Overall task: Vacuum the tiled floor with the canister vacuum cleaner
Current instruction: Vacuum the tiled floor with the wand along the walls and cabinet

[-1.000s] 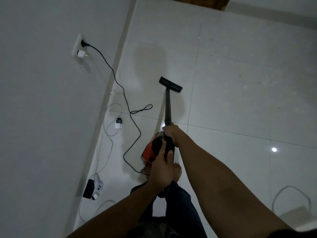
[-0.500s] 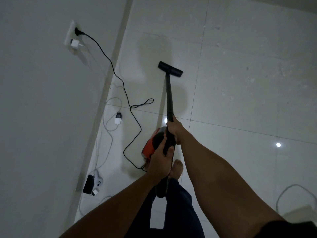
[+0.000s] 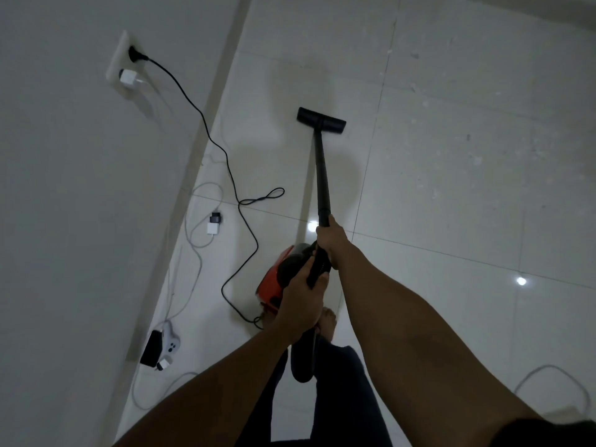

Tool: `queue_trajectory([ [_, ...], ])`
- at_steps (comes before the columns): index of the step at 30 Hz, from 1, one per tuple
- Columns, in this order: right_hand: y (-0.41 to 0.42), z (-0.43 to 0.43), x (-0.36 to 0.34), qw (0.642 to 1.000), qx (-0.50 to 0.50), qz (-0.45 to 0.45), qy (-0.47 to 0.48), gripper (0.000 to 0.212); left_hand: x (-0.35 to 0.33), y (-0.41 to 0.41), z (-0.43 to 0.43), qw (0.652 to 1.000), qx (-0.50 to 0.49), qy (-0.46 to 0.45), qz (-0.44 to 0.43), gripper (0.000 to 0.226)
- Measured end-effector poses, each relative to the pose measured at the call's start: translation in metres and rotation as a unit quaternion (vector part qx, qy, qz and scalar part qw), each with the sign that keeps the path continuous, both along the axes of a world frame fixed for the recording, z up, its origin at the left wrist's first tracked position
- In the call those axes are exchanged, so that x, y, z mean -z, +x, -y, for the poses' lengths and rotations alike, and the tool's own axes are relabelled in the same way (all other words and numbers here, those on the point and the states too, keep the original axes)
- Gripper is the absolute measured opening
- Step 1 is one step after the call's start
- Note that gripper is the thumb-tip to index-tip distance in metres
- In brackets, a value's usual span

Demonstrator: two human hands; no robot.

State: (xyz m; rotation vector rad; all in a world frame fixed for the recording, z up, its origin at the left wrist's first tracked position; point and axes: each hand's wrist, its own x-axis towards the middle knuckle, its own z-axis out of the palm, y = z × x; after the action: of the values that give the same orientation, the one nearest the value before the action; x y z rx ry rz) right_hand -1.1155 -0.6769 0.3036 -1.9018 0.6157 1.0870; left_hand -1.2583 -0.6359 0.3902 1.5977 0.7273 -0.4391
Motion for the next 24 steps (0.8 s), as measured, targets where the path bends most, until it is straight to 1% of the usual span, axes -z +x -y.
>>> queue_trajectory([
  [5,0.044,0.021,0.002,0.998,-0.061,0.011,0.012,0.069,-0.003,0.040,0.027,0.999,-0.026,-0.019,-0.004,0.047],
  [10,0.098,0.046,0.002,0.994,-0.104,0.009,0.014,0.071,-0.011,0.093,0.062,0.996,-0.085,-0.027,-0.001,0.025],
  [12,0.128,0.056,0.003,0.993,-0.116,0.008,0.010,0.069,-0.012,0.123,0.078,0.995,-0.092,-0.032,-0.004,0.021],
  [15,0.171,0.067,0.000,0.988,-0.152,0.020,0.009,0.065,-0.013,0.162,0.096,0.993,-0.105,-0.051,0.000,0.028],
  [18,0.218,0.077,0.000,0.981,-0.192,0.031,0.001,0.061,-0.013,0.204,0.114,0.992,-0.122,-0.031,0.017,0.039],
  [22,0.261,0.077,0.004,0.981,-0.191,0.024,0.001,0.057,-0.009,0.247,0.118,0.989,-0.146,-0.031,0.011,0.041],
  [24,0.279,0.071,0.006,0.983,-0.183,0.020,0.008,0.058,-0.008,0.265,0.114,0.989,-0.147,-0.013,0.011,0.039],
])
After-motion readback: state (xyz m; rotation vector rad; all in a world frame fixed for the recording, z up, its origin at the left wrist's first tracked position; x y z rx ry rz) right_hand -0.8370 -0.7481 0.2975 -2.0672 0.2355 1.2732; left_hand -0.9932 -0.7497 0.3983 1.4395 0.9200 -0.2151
